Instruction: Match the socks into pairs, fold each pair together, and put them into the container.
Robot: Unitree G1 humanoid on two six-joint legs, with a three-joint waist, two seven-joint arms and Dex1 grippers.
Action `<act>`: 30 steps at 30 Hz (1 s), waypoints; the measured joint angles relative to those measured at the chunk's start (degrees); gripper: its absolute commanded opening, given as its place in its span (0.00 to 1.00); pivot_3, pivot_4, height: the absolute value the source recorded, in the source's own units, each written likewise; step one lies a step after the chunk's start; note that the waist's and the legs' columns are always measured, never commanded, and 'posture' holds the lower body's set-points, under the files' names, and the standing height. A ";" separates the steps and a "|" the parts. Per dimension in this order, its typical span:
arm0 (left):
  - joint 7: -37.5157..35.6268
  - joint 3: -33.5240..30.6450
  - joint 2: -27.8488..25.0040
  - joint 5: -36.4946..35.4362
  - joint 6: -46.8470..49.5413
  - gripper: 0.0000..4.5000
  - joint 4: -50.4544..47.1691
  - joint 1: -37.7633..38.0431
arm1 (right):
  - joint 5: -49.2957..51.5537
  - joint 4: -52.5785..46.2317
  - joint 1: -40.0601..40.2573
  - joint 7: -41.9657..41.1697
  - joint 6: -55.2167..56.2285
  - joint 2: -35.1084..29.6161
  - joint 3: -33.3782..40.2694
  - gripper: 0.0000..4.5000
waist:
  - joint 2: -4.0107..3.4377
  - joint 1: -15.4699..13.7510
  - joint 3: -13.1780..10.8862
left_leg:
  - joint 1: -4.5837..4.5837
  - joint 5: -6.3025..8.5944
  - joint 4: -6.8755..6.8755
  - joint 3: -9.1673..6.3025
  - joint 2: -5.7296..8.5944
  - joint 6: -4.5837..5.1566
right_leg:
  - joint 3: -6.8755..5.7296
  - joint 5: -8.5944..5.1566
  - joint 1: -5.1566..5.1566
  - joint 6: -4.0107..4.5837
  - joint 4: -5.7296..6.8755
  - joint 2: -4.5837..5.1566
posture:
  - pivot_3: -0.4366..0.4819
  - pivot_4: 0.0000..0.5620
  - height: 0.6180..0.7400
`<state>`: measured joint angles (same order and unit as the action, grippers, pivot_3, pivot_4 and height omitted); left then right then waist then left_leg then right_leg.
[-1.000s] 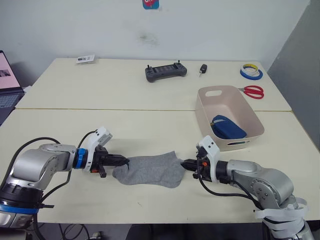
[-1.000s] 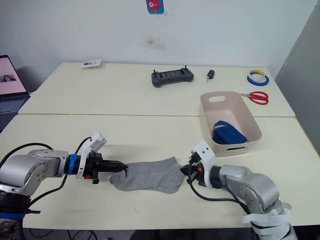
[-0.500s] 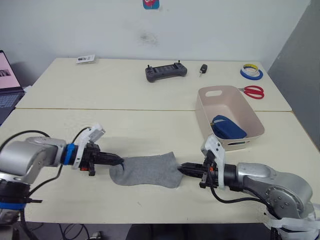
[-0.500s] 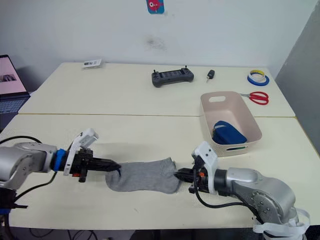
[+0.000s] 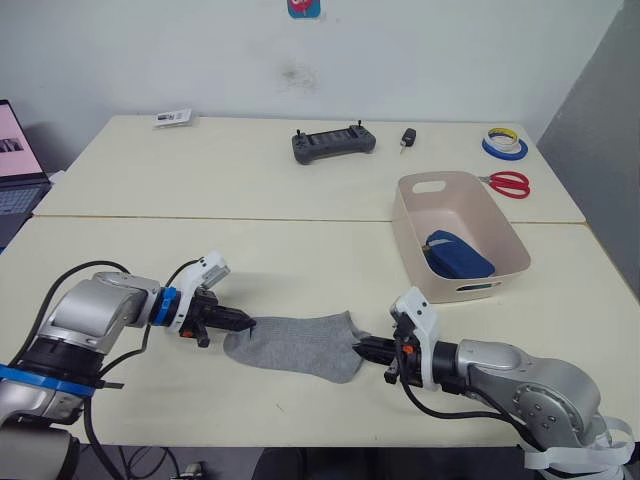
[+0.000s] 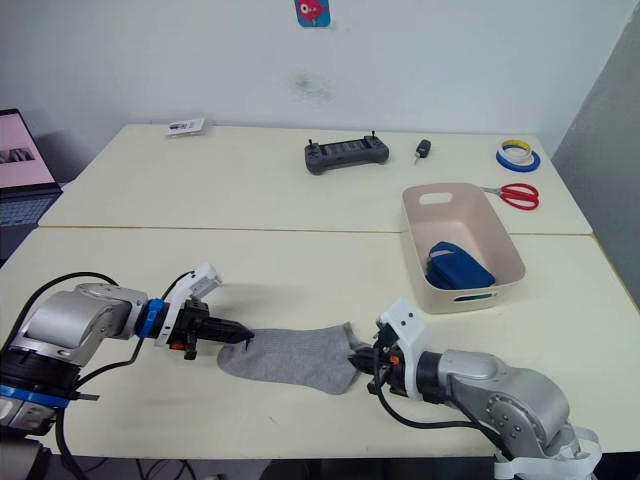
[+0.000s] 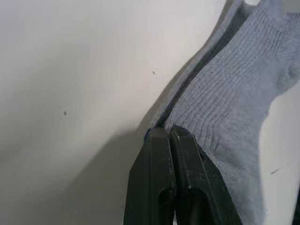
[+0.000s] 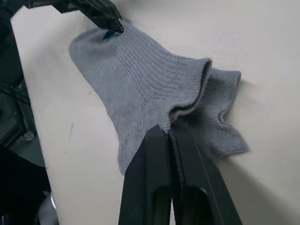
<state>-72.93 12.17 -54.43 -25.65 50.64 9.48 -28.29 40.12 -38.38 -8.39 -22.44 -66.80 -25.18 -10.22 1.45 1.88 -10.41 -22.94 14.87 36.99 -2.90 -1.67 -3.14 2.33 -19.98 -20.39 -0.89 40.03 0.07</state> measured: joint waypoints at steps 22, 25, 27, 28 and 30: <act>0.84 -4.98 1.82 1.56 -4.68 0.35 -0.20 1.95 | -2.24 0.93 -2.21 -1.13 3.67 -0.61 -0.62 0.00 | 0.00 0.00 0.00 | 0.00 0.00 0.01 -0.04 -0.02 0.00 | -0.01 0.00 0.02 0.01 0.00 0.03 | 0.48 0.27 1.00; 0.87 -5.79 1.78 0.89 -3.79 0.56 -1.56 2.49 | -2.27 1.07 -2.92 -1.09 3.32 -0.65 -0.08 0.00 | 0.00 0.01 0.00 | 0.02 0.00 0.01 -0.04 -0.02 0.00 | -0.01 0.00 0.03 0.01 0.01 0.04 | 0.48 0.27 1.00; 0.90 -5.86 1.78 0.68 -3.36 0.70 -2.25 3.06 | -2.30 1.24 -3.10 -1.11 3.11 -0.70 -0.05 0.00 | 0.00 0.04 0.00 | 0.01 0.00 0.00 -0.06 -0.02 0.00 | -0.03 0.00 0.03 0.01 0.01 0.03 | 0.48 0.27 1.00; 0.89 -5.95 1.70 0.54 -3.08 0.77 -2.45 3.34 | -2.34 1.47 -3.11 -1.12 3.05 -0.73 -0.05 0.00 | 0.00 0.04 0.00 | 0.01 0.00 0.00 -0.05 -0.03 0.00 | -0.02 0.00 0.03 0.01 0.01 0.03 | 0.48 0.27 1.00; 0.82 -6.67 1.24 -0.26 -2.45 0.91 -3.38 4.13 | -2.48 2.11 -3.15 -1.12 3.03 -0.89 -0.08 0.00 | 0.00 0.07 0.00 | 0.01 0.00 0.00 -0.04 -0.03 0.00 | -0.01 0.00 0.03 0.01 0.01 0.03 | 0.48 0.27 1.00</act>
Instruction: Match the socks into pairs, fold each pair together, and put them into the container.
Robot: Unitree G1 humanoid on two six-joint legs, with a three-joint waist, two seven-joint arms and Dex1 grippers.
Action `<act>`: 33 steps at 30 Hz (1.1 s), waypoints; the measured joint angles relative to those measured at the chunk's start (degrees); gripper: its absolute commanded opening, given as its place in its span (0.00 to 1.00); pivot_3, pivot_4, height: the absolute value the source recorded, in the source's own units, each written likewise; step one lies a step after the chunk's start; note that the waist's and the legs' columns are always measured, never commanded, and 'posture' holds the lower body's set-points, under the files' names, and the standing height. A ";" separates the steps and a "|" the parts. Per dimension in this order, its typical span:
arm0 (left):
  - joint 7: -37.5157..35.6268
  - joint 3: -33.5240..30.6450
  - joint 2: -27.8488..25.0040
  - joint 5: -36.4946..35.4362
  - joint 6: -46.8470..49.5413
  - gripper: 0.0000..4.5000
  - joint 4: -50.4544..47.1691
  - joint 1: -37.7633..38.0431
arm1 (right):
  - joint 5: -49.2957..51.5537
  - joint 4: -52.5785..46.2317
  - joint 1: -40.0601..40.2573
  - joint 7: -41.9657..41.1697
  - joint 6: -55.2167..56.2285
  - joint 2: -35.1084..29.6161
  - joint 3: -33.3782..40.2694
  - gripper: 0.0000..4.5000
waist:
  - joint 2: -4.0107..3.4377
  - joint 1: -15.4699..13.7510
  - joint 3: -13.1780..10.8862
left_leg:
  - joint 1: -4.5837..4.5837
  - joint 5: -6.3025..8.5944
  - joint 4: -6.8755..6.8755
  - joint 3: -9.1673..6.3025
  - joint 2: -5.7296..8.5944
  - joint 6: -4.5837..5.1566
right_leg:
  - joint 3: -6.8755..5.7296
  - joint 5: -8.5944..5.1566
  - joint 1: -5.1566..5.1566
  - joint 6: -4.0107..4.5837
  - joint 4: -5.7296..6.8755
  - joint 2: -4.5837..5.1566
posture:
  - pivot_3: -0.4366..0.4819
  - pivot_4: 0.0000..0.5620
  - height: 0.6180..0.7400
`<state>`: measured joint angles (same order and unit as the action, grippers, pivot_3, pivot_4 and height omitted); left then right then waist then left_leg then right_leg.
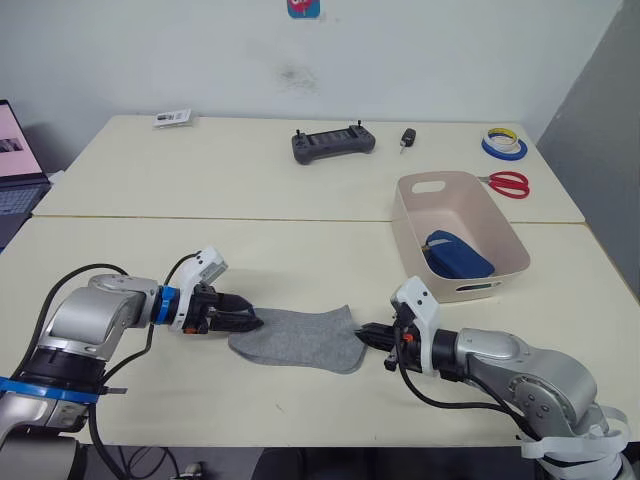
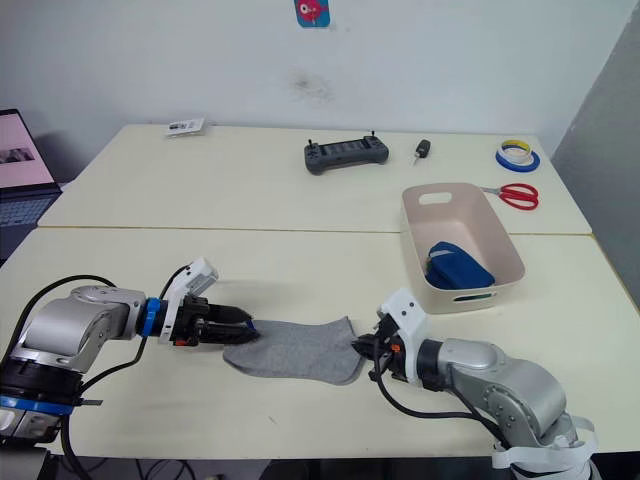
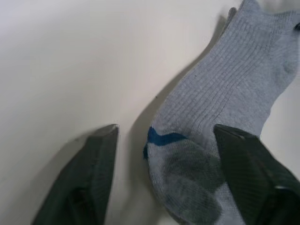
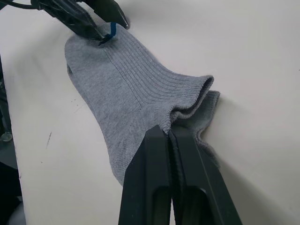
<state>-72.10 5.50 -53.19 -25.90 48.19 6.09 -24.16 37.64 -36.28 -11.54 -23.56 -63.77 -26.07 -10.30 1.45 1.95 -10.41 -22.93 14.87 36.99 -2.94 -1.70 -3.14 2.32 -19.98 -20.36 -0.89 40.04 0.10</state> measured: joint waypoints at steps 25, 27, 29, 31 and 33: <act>5.36 -8.89 2.92 -4.40 -7.60 0.13 -19.57 9.95 | -8.14 -0.24 -4.11 -8.03 13.79 -5.29 -6.27 0.26 | 0.01 0.08 0.01 | 0.08 0.00 0.00 0.03 -0.01 -0.01 | 0.03 0.00 0.08 0.00 -0.03 0.01 | 0.48 0.27 1.00; 5.27 -6.43 2.95 -2.14 -10.17 0.00 -19.29 11.36 | -11.54 3.76 -5.37 -7.65 15.46 -3.13 -10.55 0.10 | 0.01 0.16 0.01 | 0.07 0.00 -0.01 0.05 0.00 -0.01 | 0.06 0.00 0.04 0.00 -0.02 0.00 | 0.48 0.27 1.00; 5.19 -5.36 2.93 -0.47 -12.46 0.00 -18.38 12.72 | -14.34 7.30 -6.40 -7.46 17.00 -0.95 -13.73 0.01 | 0.00 0.11 0.01 | 0.05 0.00 -0.01 0.01 -0.02 -0.01 | 0.02 0.00 0.02 0.01 -0.02 0.00 | 0.48 0.27 1.00; 5.17 -5.19 2.72 0.69 -13.98 0.00 -16.90 14.04 | -16.75 10.46 -7.34 -7.58 18.15 0.50 -16.23 0.01 | 0.01 -0.03 0.01 | 0.04 -0.01 0.00 0.01 -0.01 -0.01 | 0.01 0.00 0.02 0.01 -0.02 0.01 | 0.48 0.27 1.00; 5.06 -5.13 2.03 1.82 -15.45 0.00 -15.36 15.69 | -18.70 12.76 -7.49 -7.82 19.03 1.16 -18.13 0.01 | 0.01 -0.06 0.01 | 0.05 0.00 0.00 0.02 0.00 -0.01 | 0.01 0.00 0.04 0.01 -0.03 0.03 | 0.48 0.27 1.00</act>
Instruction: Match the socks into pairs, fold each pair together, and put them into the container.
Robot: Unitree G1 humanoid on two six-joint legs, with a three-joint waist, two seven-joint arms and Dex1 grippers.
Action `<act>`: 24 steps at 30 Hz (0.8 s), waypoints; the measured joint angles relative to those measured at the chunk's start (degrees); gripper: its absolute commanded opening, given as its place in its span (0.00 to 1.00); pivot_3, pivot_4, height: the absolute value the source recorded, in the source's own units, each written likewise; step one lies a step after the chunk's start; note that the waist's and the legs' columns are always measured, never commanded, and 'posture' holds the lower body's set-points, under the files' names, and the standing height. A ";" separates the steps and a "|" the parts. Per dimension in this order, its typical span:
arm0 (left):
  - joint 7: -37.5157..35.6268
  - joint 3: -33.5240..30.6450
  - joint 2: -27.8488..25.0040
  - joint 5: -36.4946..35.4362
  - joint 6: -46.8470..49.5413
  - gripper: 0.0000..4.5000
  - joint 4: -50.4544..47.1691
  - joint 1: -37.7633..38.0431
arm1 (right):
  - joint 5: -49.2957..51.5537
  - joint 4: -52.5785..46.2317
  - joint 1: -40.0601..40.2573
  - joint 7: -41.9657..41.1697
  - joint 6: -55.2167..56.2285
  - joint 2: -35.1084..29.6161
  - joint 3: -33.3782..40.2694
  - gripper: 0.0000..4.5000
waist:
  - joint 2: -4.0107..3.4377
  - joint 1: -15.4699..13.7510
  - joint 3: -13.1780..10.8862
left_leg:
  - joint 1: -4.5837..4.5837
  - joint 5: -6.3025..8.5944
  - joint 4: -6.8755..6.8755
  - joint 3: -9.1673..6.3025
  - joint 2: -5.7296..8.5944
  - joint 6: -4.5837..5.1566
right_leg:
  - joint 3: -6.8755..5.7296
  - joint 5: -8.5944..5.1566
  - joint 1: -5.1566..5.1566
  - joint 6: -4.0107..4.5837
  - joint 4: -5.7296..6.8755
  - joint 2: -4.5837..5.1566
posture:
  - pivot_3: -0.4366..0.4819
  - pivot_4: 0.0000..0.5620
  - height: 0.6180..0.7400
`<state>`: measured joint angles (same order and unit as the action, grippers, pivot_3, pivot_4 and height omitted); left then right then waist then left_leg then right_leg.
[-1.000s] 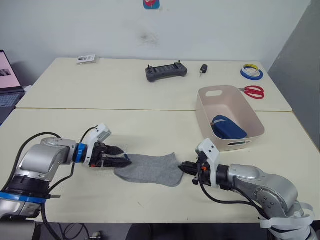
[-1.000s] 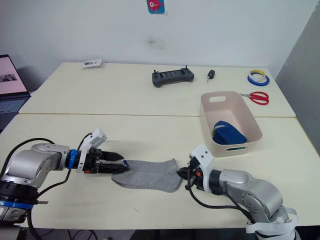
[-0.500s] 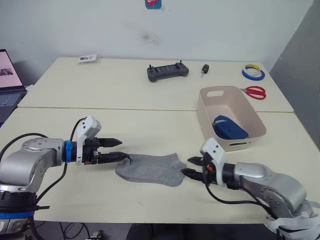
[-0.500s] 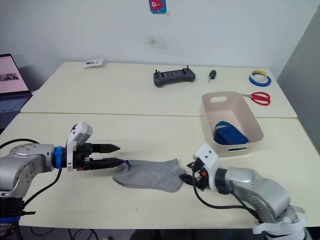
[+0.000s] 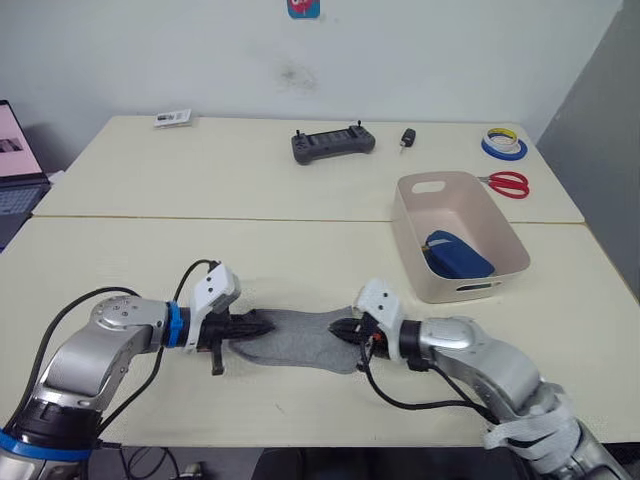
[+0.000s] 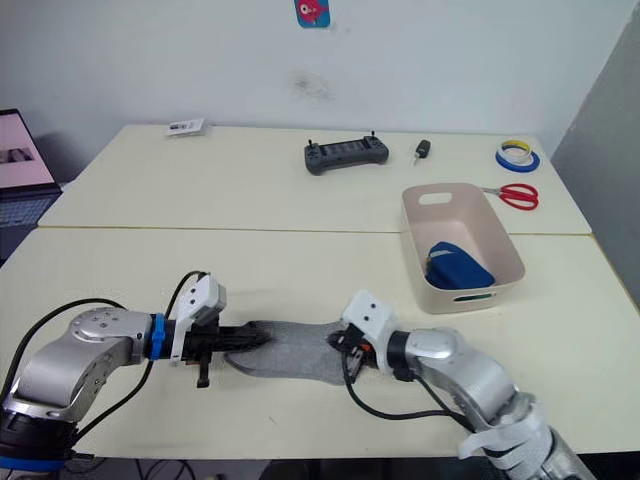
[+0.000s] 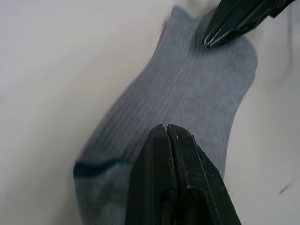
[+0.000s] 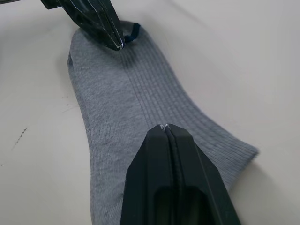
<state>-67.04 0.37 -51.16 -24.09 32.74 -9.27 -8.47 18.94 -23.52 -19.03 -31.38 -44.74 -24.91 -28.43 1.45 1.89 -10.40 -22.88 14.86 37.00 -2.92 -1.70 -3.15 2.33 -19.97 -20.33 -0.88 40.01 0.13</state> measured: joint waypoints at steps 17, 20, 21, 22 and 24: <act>-1.21 -2.50 -0.89 -0.99 -4.70 0.00 0.65 6.41 | 0.27 -7.75 8.35 -7.67 5.99 -9.26 7.14 0.01 | -0.15 0.17 0.34 | 0.07 0.01 -0.03 -0.03 -0.02 0.02 | -0.03 -0.01 0.09 -0.01 -0.02 -0.02 | 0.48 0.27 1.00; -1.85 -2.44 -1.27 -2.55 -2.43 0.00 -1.77 2.95 | -0.29 -7.46 6.64 -8.37 7.16 -7.64 6.25 0.01 | -0.10 -0.03 0.32 | 0.05 0.01 0.00 -0.05 0.01 0.01 | -0.06 0.00 0.11 -0.01 -0.01 -0.01 | 0.48 0.27 1.00; -1.87 -2.35 -1.27 -2.64 -2.08 0.00 -2.44 1.83 | -0.91 -7.04 5.97 -8.45 7.58 -6.96 5.49 0.01 | -0.10 -0.03 0.32 | 0.06 0.01 0.00 -0.04 0.02 0.01 | -0.05 0.00 0.11 -0.01 -0.02 -0.01 | 0.48 0.27 1.00; -1.71 -2.02 -1.24 -2.39 -2.05 0.00 -2.53 0.74 | -2.08 -5.85 4.83 -8.66 8.22 -6.17 3.96 0.01 | -0.09 -0.02 0.32 | 0.07 0.01 0.00 -0.02 0.02 0.02 | -0.03 0.00 0.11 -0.01 -0.02 -0.01 | 0.48 0.27 1.00; -1.12 0.04 -0.78 -0.65 -2.67 0.00 -2.01 0.00 | -4.35 -2.81 3.47 -9.07 9.20 -5.01 1.02 0.01 | -0.11 0.04 0.32 | 0.07 0.01 -0.01 0.01 0.03 0.02 | 0.00 0.00 0.09 -0.01 -0.03 -0.01 | 0.48 0.27 1.00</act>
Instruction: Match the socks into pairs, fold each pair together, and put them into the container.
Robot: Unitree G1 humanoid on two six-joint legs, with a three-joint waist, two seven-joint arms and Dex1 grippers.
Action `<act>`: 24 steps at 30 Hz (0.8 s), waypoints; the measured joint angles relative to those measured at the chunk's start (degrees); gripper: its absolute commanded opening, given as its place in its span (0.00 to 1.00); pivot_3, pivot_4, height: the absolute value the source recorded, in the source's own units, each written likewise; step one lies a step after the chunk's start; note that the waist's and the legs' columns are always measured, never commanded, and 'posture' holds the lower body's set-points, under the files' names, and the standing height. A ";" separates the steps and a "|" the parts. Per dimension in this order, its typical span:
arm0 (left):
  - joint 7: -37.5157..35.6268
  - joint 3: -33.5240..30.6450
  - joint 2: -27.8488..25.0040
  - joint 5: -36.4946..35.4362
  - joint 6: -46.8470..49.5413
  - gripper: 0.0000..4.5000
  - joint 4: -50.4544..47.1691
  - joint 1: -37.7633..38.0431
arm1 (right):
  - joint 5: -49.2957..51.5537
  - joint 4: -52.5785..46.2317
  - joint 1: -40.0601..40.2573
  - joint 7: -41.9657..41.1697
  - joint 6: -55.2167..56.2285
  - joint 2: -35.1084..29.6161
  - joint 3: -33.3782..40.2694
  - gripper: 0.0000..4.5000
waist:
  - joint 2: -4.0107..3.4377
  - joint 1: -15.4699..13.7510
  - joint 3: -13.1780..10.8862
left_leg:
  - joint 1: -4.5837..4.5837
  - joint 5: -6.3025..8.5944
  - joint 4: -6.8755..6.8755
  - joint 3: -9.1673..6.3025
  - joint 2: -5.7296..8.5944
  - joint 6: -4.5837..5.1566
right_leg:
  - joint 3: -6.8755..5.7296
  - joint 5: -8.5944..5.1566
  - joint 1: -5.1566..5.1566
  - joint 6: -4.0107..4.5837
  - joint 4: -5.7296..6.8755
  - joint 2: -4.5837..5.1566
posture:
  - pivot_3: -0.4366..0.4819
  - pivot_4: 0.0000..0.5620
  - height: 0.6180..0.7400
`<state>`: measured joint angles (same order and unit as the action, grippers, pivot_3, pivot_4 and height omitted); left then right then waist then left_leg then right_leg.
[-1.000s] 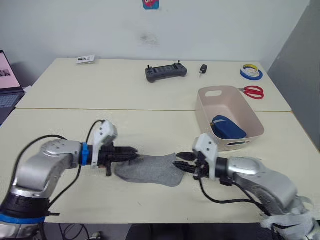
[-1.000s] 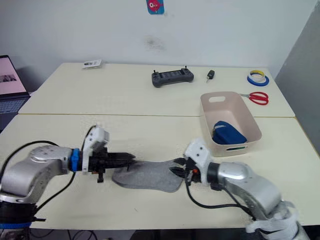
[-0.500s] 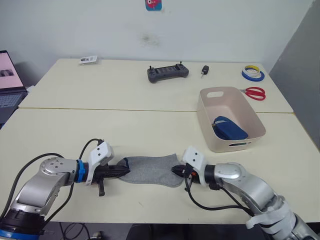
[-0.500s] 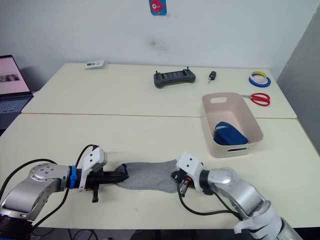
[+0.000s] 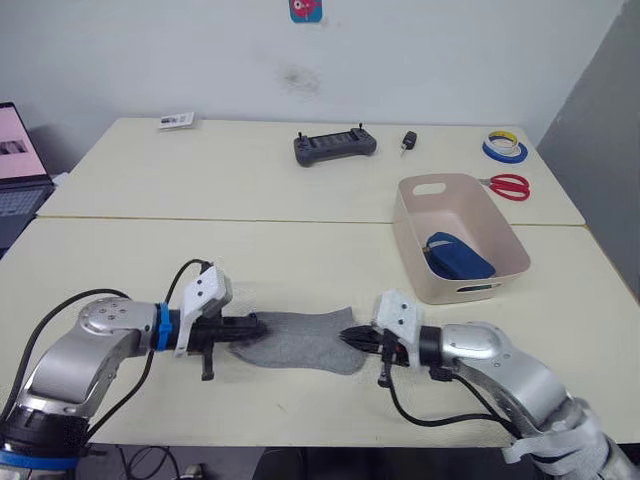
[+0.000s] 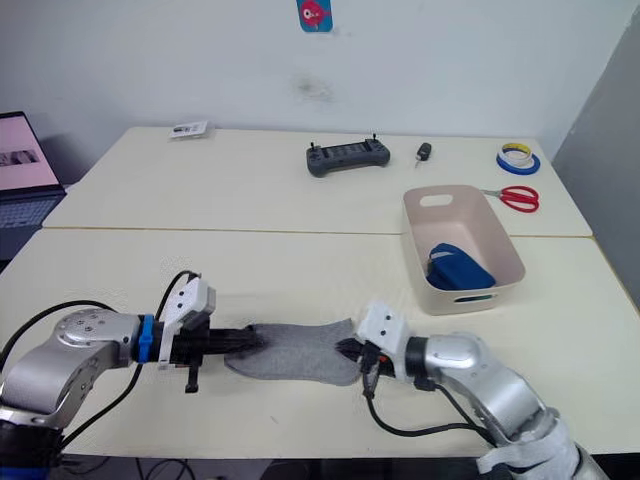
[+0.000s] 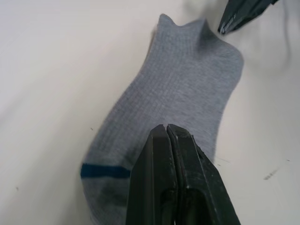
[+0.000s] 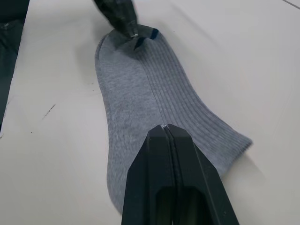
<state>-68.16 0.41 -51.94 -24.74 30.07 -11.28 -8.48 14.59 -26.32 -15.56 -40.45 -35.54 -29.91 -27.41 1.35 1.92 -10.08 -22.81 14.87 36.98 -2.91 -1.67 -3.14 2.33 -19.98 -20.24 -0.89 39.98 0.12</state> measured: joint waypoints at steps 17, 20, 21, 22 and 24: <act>0.40 3.82 1.16 5.32 -9.32 0.00 6.30 2.14 | 3.48 -7.33 9.53 -1.69 -4.74 -4.98 9.25 0.04 | -0.11 -0.03 0.10 | 0.11 0.00 -0.01 -0.04 -0.03 0.00 | -0.01 0.00 0.11 0.00 0.04 0.00 | 0.48 0.27 1.00; 0.53 3.94 1.28 5.32 -9.50 0.00 6.29 2.16 | 7.29 -9.64 10.43 0.39 -8.98 -3.99 14.91 0.19 | -0.09 -0.13 0.12 | 0.10 0.00 -0.01 -0.03 -0.02 0.00 | -0.03 0.00 0.14 0.00 0.01 0.01 | 0.48 0.27 1.00; 0.51 3.95 1.28 5.32 -9.58 0.00 6.30 2.17 | 8.21 -9.78 10.87 1.41 -10.71 -3.54 16.36 0.28 | -0.10 -0.13 0.12 | 0.10 0.00 -0.01 -0.03 -0.01 0.00 | -0.02 0.00 0.14 0.00 0.00 0.01 | 0.48 0.27 1.00; 0.51 3.95 1.28 5.33 -9.64 0.00 6.29 2.18 | 9.12 -9.86 11.43 2.40 -12.31 -3.05 17.52 0.36 | -0.11 -0.14 0.13 | 0.10 0.00 -0.02 -0.03 -0.02 0.00 | -0.02 0.00 0.13 0.00 0.01 0.01 | 0.48 0.27 1.00; 0.49 3.93 1.28 5.34 -9.74 0.00 6.28 2.22 | 10.03 -9.94 12.08 4.17 -15.02 -2.26 18.16 0.52 | -0.16 -0.10 0.15 | 0.11 0.00 -0.02 -0.02 -0.02 0.00 | 0.00 0.00 0.12 0.00 0.02 0.01 | 0.48 0.27 1.00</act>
<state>-67.66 4.34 -50.66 -19.41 20.33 -5.00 -6.26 24.62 -36.26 -3.48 -36.28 -50.55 -32.17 -9.26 1.19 1.82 -9.93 -22.70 14.87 36.96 -2.93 -1.69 -3.13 2.33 -19.98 -20.12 -0.89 40.00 0.13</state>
